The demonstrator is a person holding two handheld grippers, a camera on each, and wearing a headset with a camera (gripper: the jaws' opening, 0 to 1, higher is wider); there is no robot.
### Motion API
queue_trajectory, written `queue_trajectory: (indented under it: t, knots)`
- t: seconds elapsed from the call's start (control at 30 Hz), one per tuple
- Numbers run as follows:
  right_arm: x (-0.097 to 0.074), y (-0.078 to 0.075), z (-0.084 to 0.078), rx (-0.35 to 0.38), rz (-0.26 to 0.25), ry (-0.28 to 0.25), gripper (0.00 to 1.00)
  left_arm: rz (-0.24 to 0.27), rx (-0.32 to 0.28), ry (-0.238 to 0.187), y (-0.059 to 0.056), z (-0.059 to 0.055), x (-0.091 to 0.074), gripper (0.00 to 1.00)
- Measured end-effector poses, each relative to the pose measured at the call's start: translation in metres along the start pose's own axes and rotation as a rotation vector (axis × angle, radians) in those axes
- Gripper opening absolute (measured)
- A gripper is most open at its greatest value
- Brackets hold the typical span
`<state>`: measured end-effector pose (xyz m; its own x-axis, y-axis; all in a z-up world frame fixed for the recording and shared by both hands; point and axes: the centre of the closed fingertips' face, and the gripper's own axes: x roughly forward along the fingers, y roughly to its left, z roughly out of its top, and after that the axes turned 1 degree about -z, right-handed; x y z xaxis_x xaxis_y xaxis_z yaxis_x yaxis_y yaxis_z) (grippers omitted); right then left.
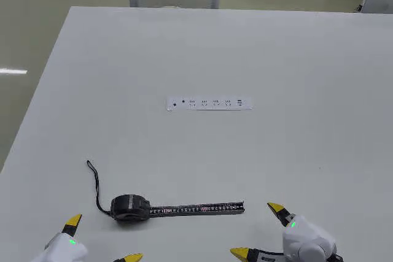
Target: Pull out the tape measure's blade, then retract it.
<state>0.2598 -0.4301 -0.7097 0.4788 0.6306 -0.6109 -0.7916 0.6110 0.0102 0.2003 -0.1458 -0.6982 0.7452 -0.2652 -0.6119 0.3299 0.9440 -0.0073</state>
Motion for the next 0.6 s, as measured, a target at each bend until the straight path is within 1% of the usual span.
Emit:
queue_trajectory:
  t: [0.13,0.17,0.23,0.33,0.4,0.47,0.53,0.6]
  knots:
    - [-0.002,0.005,0.004,0.016,-0.014,-0.010,0.87,0.030,-0.005,-0.007,-0.003,0.002,-0.002,0.99]
    - [-0.003,0.006,0.005,0.016,-0.020,-0.012,0.87,0.038,-0.015,-0.014,-0.003,0.004,-0.002,0.99]
    - [-0.004,0.007,0.005,0.024,-0.032,-0.013,0.87,0.051,-0.017,-0.025,-0.004,0.004,-0.003,0.99]
    - [-0.005,0.011,0.005,0.034,-0.036,-0.018,0.88,0.051,-0.016,-0.021,-0.007,0.003,-0.002,0.99]
    - [-0.007,0.016,0.007,0.033,-0.033,-0.020,0.88,0.044,-0.012,-0.021,-0.012,0.002,-0.003,0.99]
    - [-0.008,0.017,0.009,0.035,-0.036,-0.023,0.88,0.034,0.001,-0.014,-0.014,-0.001,-0.002,0.98]
    - [-0.009,0.019,0.012,0.043,-0.035,-0.035,0.88,0.043,0.014,-0.010,-0.014,-0.002,-0.002,0.98]
    - [-0.010,0.022,0.014,0.037,-0.040,-0.036,0.88,0.060,0.003,-0.015,-0.012,0.000,-0.003,0.97]
